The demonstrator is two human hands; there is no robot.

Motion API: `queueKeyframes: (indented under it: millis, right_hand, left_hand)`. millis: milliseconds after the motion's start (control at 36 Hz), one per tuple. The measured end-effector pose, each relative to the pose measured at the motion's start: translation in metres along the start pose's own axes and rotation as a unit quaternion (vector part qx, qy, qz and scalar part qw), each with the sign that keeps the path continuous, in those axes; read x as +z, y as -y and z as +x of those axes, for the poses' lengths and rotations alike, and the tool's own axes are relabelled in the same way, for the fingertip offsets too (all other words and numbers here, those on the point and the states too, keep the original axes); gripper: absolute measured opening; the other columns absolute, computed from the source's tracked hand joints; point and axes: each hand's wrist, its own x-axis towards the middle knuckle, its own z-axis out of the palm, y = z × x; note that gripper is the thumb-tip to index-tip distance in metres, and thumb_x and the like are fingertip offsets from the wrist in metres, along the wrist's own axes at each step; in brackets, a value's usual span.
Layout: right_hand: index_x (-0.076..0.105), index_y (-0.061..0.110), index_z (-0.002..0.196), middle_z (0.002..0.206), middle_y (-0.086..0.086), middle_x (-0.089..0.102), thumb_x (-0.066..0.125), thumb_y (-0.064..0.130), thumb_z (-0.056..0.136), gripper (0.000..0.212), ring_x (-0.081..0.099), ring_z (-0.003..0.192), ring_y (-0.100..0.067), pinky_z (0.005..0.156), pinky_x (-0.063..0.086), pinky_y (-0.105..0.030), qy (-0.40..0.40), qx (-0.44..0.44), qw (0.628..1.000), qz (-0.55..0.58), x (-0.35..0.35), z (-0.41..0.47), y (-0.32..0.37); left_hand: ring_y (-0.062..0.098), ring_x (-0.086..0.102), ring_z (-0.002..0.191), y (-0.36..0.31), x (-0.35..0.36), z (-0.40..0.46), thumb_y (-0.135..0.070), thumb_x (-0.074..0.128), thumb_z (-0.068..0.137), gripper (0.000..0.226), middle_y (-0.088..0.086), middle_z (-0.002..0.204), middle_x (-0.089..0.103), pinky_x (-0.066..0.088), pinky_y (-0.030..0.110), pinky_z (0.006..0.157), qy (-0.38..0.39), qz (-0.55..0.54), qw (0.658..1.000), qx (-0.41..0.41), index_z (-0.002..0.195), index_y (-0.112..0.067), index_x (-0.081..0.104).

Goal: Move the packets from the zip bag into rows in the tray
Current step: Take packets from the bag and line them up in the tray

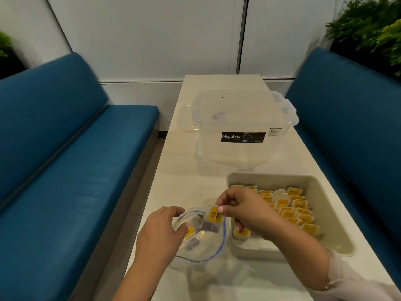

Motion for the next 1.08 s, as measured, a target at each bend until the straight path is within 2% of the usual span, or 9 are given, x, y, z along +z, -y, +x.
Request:
queueKeyframes:
  millis: [83,167,278,333,556,667,806,944,1083]
  right_hand:
    - [0.065,0.018,0.077,0.075,-0.003,0.061,0.064,0.009,0.088,0.014,0.043,0.037,0.002,0.045,0.042,-0.02,-0.029,-0.004,0.999,-0.032,-0.013,-0.005,0.0]
    - [0.067,0.021,0.08,0.082,0.004,0.064,0.066,0.015,0.088,0.01,0.047,0.046,0.005,0.05,0.037,-0.011,-0.068,-0.007,0.992,-0.104,-0.028,-0.012,-0.002]
    - [0.065,0.028,0.076,0.084,0.006,0.067,0.066,0.019,0.088,0.015,0.057,0.07,-0.008,0.065,0.047,-0.025,-0.102,0.016,0.979,-0.178,-0.048,-0.022,-0.01]
    - [0.062,0.03,0.073,0.083,0.01,0.066,0.066,0.018,0.088,0.019,0.059,0.078,-0.007,0.067,0.047,-0.023,-0.105,0.031,0.973,-0.204,-0.055,-0.027,-0.016]
    - [0.063,0.031,0.081,0.086,0.01,0.066,0.064,0.019,0.087,0.014,0.062,0.082,-0.01,0.075,0.055,-0.031,-0.079,0.095,0.937,-0.325,-0.06,-0.028,-0.045]
    - [0.059,0.034,0.081,0.086,0.011,0.063,0.062,0.021,0.088,0.015,0.06,0.083,-0.01,0.072,0.054,-0.029,-0.07,0.111,0.918,-0.374,-0.055,-0.023,-0.059]
    - [0.057,0.034,0.079,0.083,0.01,0.06,0.06,0.02,0.09,0.018,0.059,0.079,-0.011,0.061,0.048,-0.022,-0.06,0.12,0.916,-0.377,-0.047,-0.016,-0.068]
    - [0.063,0.033,0.085,0.085,0.009,0.06,0.059,0.018,0.091,0.017,0.06,0.083,-0.011,0.065,0.051,-0.023,-0.068,0.124,0.915,-0.377,-0.042,-0.012,-0.073]
    - [0.065,0.033,0.088,0.087,0.01,0.06,0.057,0.017,0.092,0.018,0.058,0.08,-0.009,0.054,0.041,-0.017,-0.075,0.128,0.915,-0.374,-0.042,-0.011,-0.077]
  left_hand:
    - [0.001,0.051,0.099,-0.007,-0.002,0.001,-0.038,0.064,0.082,0.025,-0.028,0.097,0.052,0.04,0.019,0.067,0.004,0.0,1.0,0.018,0.106,-0.043,0.057]
    - [0.001,0.051,0.1,-0.012,-0.003,0.002,-0.035,0.066,0.082,0.028,-0.028,0.099,0.052,0.039,0.019,0.069,0.01,0.004,1.0,0.027,0.107,-0.042,0.057]
    - [0.001,0.052,0.097,-0.014,0.001,0.004,-0.032,0.067,0.082,0.028,-0.025,0.099,0.055,0.04,0.019,0.068,0.014,0.007,1.0,0.019,0.107,-0.041,0.058]
    - [0.0,0.052,0.092,-0.015,0.003,0.004,-0.031,0.067,0.081,0.027,-0.025,0.096,0.056,0.038,0.017,0.064,0.014,0.004,1.0,0.015,0.105,-0.041,0.059]
    - [0.0,0.054,0.086,-0.018,0.006,0.004,-0.025,0.067,0.082,0.026,-0.023,0.096,0.059,0.035,0.011,0.059,0.005,-0.012,1.0,0.001,0.102,-0.04,0.061]
    - [-0.001,0.053,0.086,-0.02,0.006,0.004,-0.025,0.066,0.083,0.027,-0.023,0.095,0.057,0.036,0.014,0.06,0.004,-0.016,1.0,-0.012,0.104,-0.041,0.06]
    - [0.0,0.053,0.085,-0.022,0.007,0.003,-0.025,0.067,0.083,0.026,-0.023,0.095,0.058,0.036,0.013,0.059,0.001,-0.017,1.0,-0.016,0.104,-0.04,0.061]
    - [0.001,0.054,0.085,-0.021,0.006,0.002,-0.025,0.067,0.083,0.025,-0.022,0.096,0.059,0.037,0.014,0.06,-0.001,-0.019,1.0,-0.014,0.103,-0.04,0.061]
    - [0.001,0.054,0.085,-0.021,0.006,0.002,-0.026,0.066,0.084,0.025,-0.023,0.095,0.057,0.037,0.013,0.06,-0.001,-0.016,1.0,-0.013,0.104,-0.039,0.061]
